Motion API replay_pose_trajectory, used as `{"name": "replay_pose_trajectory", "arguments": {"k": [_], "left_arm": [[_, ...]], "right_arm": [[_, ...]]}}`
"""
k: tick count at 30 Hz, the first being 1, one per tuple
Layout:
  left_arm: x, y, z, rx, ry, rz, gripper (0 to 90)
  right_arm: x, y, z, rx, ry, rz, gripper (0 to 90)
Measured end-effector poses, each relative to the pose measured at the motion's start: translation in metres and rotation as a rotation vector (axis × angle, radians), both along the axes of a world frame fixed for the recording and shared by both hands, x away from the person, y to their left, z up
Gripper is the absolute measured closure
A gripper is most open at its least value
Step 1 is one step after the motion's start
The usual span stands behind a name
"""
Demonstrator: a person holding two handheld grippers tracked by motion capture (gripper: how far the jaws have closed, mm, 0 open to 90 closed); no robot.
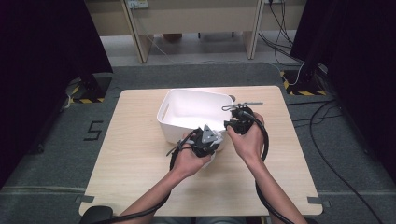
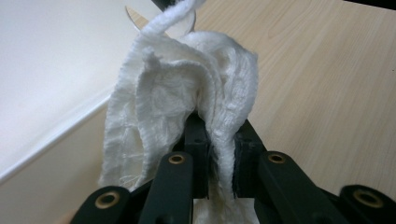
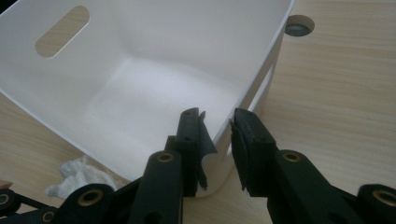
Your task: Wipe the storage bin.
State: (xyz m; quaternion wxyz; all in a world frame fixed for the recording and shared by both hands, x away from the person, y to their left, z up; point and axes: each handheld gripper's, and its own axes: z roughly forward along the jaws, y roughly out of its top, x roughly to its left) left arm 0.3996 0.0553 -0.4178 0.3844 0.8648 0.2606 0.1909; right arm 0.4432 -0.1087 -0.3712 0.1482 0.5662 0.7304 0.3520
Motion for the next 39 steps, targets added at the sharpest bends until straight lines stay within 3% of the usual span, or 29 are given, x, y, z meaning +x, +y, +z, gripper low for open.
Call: {"name": "replay_pose_trajectory", "arguments": {"k": [22, 39], "left_arm": [[0.002, -0.009, -0.006, 0.003, 0.004, -0.012, 79.7], [0.006, -0.015, -0.034, 0.035, 0.033, -0.02, 79.7]], "right_arm": [[0.0, 0.0, -0.001, -0.006, -0.016, 0.006, 73.0], [0.0, 0.0, -0.001, -0.003, -0.016, 0.009, 73.0]]}}
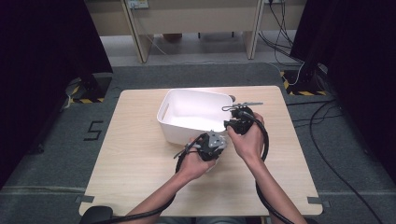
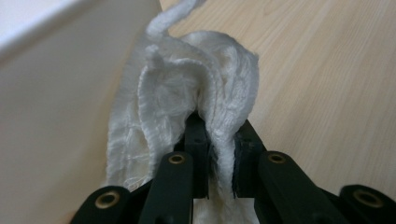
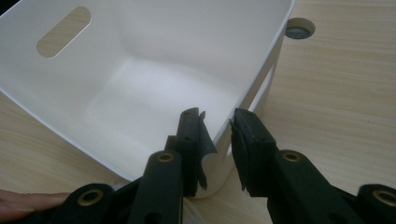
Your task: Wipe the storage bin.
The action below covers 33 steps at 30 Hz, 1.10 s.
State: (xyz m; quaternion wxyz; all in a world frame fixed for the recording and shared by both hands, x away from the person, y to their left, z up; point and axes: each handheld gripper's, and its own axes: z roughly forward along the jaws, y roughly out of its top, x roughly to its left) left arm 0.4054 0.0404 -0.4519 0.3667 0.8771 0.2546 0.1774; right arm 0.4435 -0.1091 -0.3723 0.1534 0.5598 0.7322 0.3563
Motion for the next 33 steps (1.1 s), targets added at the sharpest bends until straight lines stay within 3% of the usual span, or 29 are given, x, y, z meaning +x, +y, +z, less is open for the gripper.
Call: {"name": "replay_pose_trajectory", "arguments": {"k": [13, 20, 23, 28, 33], "left_arm": [[0.006, 0.0, -0.024, 0.019, 0.06, 0.008, 79.7], [0.005, 0.008, -0.018, 0.009, 0.079, 0.004, 79.7], [0.0, 0.025, -0.008, 0.006, 0.06, 0.013, 79.6], [-0.009, 0.067, 0.005, -0.008, 0.033, 0.056, 79.7], [-0.018, 0.121, 0.013, -0.025, 0.015, 0.131, 79.7]], "right_arm": [[0.0, 0.0, 0.0, -0.003, 0.001, 0.003, 72.8], [0.002, 0.0, 0.001, -0.01, 0.009, 0.002, 71.7], [0.005, 0.0, 0.002, 0.023, 0.04, -0.009, 67.3], [0.01, 0.002, -0.001, 0.025, 0.053, -0.021, 64.7], [0.016, 0.004, -0.006, 0.015, 0.071, -0.03, 64.3]]}}
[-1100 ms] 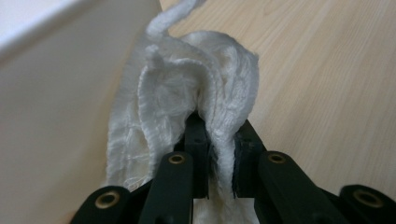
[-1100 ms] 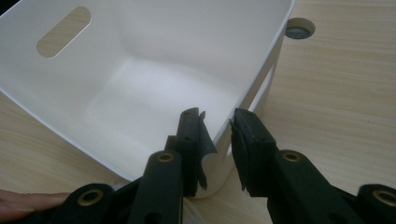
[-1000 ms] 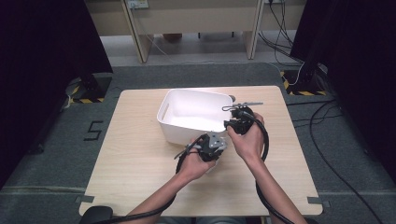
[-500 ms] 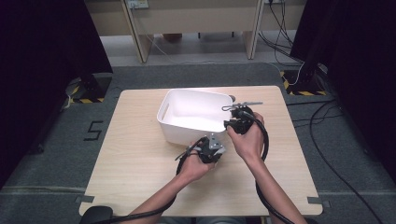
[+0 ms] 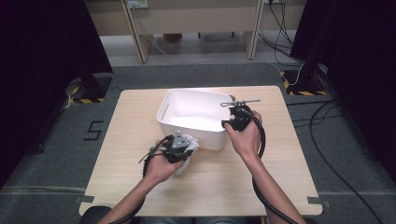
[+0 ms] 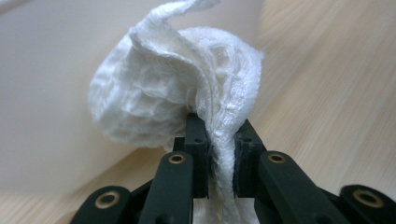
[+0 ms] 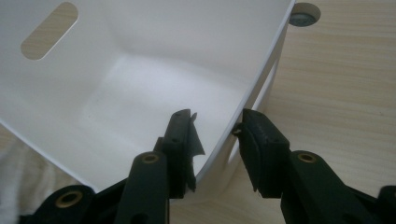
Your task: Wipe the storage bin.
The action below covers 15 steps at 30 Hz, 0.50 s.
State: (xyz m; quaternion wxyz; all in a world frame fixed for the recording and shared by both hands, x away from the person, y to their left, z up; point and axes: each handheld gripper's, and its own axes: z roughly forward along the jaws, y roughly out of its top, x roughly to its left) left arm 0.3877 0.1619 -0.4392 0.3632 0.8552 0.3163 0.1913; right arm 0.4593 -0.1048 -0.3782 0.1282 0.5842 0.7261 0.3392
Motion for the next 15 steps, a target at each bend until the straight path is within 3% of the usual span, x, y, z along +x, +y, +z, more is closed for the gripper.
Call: {"name": "replay_pose_trajectory", "arguments": {"k": [3, 8, 11, 15], "left_arm": [[-0.006, 0.042, 0.003, -0.02, -0.007, 0.074, 79.7], [-0.007, 0.095, 0.006, -0.022, -0.021, 0.196, 79.6], [-0.001, 0.114, 0.009, -0.021, -0.027, 0.245, 79.6], [0.008, 0.124, 0.013, -0.034, -0.034, 0.284, 79.6]], "right_arm": [[0.003, -0.001, -0.003, 0.005, 0.01, 0.005, 64.0], [0.005, -0.001, -0.003, -0.002, 0.021, 0.014, 64.2], [0.005, 0.0, -0.002, -0.017, 0.023, 0.028, 65.3], [0.005, 0.002, 0.0, -0.042, 0.022, 0.06, 73.2]]}}
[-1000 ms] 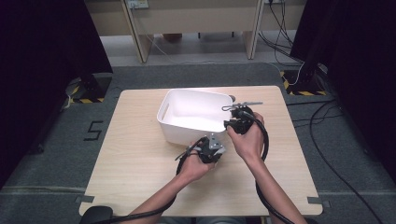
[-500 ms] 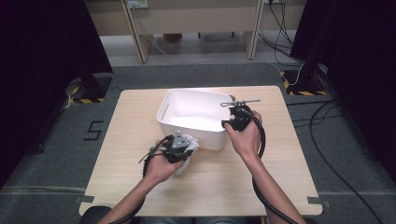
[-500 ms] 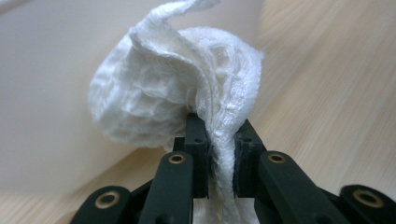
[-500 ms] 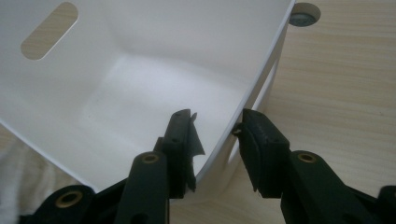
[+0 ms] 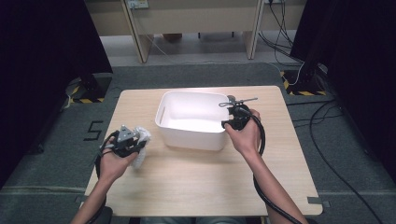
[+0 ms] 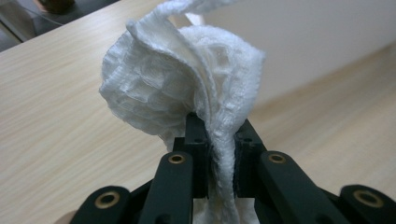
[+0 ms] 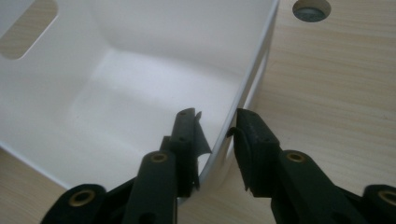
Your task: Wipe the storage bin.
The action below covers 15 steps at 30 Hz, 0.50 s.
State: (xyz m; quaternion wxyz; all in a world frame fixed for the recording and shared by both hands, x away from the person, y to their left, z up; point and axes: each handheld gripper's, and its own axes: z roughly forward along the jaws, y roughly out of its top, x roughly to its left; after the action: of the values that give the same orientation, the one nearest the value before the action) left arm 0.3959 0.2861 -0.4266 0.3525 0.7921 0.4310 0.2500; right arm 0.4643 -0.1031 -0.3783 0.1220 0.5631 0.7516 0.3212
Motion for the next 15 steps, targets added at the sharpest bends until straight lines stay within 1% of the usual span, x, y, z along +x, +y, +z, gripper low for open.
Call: {"name": "replay_pose_trajectory", "arguments": {"k": [3, 4, 5, 6, 7, 8, 10, 12, 14, 15], "left_arm": [[0.01, 0.006, 0.0, -0.018, -0.004, 0.025, 79.6], [0.012, 0.007, 0.0, -0.021, -0.001, 0.033, 79.6], [0.014, 0.008, 0.0, -0.028, -0.002, 0.039, 79.6], [0.016, 0.009, 0.0, -0.029, -0.002, 0.042, 79.5], [0.017, 0.01, 0.0, -0.029, 0.001, 0.044, 79.6], [0.017, 0.009, 0.0, -0.027, 0.001, 0.041, 79.6], [0.016, 0.006, 0.001, -0.028, 0.0, 0.029, 79.5], [0.011, 0.0, 0.002, -0.026, -0.002, 0.002, 79.5], [0.005, -0.005, 0.002, -0.024, -0.004, -0.021, 79.5], [0.001, -0.006, 0.002, -0.022, -0.007, -0.028, 79.5]], "right_arm": [[0.003, 0.001, 0.002, -0.037, -0.003, 0.05, 83.7], [0.005, 0.0, 0.003, -0.047, -0.007, 0.064, 85.7], [0.006, 0.0, 0.003, -0.055, -0.008, 0.074, 86.1], [0.006, -0.001, 0.005, -0.05, -0.01, 0.076, 82.8], [0.005, -0.001, 0.007, -0.045, -0.022, 0.074, 78.5], [0.002, -0.002, 0.011, -0.033, -0.044, 0.078, 76.7], [-0.005, -0.004, 0.019, -0.021, -0.076, 0.083, 76.7], [-0.014, -0.008, 0.028, -0.01, -0.104, 0.085, 77.6], [-0.021, -0.013, 0.032, 0.002, -0.108, 0.079, 79.1], [-0.024, -0.017, 0.032, -0.002, -0.107, 0.071, 80.2]]}}
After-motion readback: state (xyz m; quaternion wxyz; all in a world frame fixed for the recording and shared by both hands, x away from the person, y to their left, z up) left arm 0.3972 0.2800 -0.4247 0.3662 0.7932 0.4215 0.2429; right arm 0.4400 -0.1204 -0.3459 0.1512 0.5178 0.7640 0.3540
